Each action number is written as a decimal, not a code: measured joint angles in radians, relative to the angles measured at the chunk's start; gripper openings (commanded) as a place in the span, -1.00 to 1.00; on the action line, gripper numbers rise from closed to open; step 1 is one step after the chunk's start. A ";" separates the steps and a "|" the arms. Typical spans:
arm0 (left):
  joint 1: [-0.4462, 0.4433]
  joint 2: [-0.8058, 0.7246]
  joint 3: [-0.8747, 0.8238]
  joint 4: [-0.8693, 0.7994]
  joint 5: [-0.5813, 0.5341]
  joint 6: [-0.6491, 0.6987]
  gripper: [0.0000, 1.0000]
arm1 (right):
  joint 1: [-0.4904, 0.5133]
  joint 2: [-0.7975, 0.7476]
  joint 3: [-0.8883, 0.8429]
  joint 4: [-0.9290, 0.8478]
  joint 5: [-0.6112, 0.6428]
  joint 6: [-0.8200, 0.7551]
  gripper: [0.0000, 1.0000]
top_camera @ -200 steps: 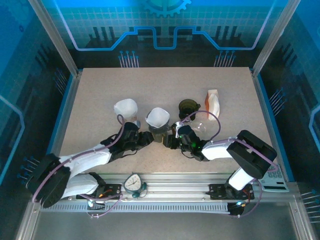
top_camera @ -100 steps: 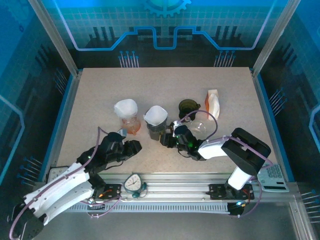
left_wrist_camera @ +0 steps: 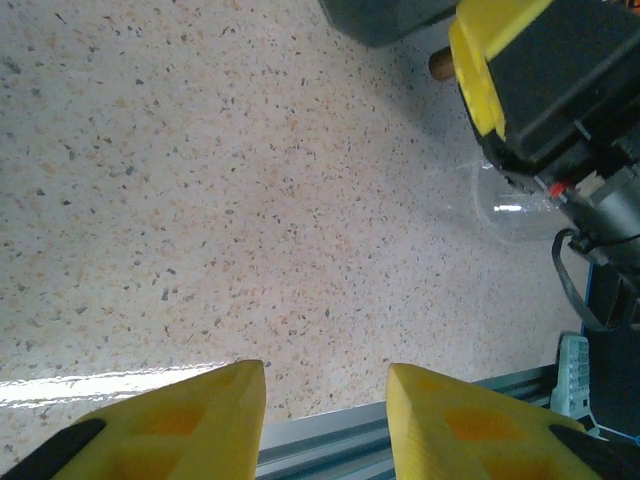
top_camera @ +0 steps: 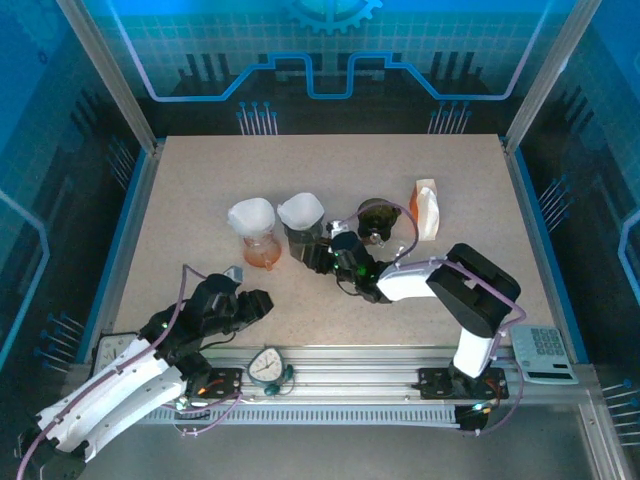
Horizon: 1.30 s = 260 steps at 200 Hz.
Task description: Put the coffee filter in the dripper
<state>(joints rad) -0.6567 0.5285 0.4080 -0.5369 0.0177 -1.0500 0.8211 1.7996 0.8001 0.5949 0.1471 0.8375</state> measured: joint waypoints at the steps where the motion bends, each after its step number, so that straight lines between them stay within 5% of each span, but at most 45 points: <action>1: 0.000 0.000 0.000 0.000 0.000 0.000 -0.21 | 0.000 0.001 0.002 0.000 0.000 0.000 -0.29; 43: -0.001 -0.017 -0.011 -0.004 0.000 -0.007 -0.11 | -0.017 0.058 0.074 -0.016 0.003 -0.008 -0.26; 84: -0.001 -0.020 -0.014 -0.003 -0.002 -0.016 0.23 | -0.011 0.021 0.039 -0.026 0.000 -0.027 -0.10; 156: -0.001 0.004 -0.018 0.077 -0.003 0.030 0.97 | 0.072 -0.380 -0.095 -0.294 -0.022 -0.106 0.15; 179: -0.001 0.038 -0.018 0.116 -0.002 0.052 0.98 | 0.051 -0.542 -0.106 -0.478 0.008 -0.157 0.18; 222: -0.001 0.087 -0.018 0.187 0.005 0.089 0.98 | -0.183 -0.752 -0.106 -0.790 0.027 -0.262 0.20; 260: -0.001 0.120 -0.018 0.230 0.005 0.114 0.98 | -0.413 -0.714 -0.067 -0.962 -0.028 -0.363 0.15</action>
<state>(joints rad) -0.6579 0.6487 0.3901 -0.3073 0.0231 -0.9356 0.4084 1.0859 0.7334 -0.3668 0.1192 0.4744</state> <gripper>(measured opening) 0.989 0.587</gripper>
